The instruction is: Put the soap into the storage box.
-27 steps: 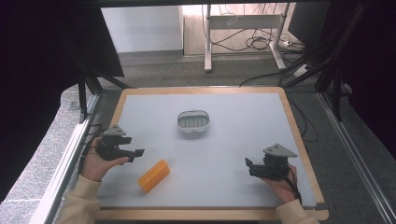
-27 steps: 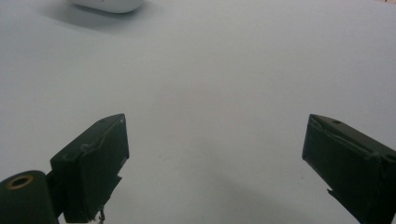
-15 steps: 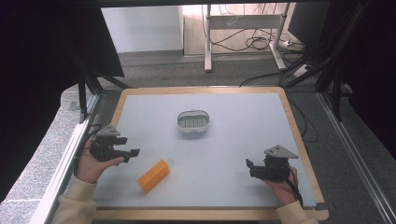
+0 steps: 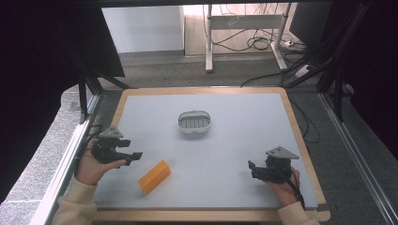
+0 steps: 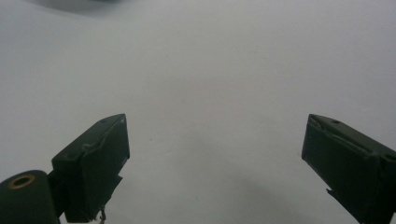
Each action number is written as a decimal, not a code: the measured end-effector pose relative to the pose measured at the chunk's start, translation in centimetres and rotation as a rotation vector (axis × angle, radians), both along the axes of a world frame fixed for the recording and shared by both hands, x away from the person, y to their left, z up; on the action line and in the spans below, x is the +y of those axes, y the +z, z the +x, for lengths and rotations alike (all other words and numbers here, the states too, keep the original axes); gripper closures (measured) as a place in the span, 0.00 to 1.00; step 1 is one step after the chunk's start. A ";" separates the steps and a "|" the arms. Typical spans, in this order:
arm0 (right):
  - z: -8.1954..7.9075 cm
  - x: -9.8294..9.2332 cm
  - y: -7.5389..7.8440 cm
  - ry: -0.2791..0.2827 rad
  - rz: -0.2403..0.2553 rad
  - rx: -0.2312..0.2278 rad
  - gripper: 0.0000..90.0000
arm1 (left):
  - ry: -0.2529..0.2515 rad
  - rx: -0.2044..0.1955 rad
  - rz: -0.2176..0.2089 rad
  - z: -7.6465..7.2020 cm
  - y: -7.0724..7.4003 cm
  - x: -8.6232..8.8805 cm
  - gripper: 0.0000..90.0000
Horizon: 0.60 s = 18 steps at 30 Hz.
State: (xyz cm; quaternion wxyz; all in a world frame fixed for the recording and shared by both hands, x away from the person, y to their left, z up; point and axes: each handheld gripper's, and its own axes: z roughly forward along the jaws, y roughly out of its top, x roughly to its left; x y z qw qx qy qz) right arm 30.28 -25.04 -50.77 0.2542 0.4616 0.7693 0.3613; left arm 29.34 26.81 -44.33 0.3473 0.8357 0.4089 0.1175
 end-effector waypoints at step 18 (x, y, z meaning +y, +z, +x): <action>0.2 0.3 0.1 -0.005 -0.010 -0.023 0.11 | -0.025 -0.014 -0.002 -1.0 0.5 -1.2 0.33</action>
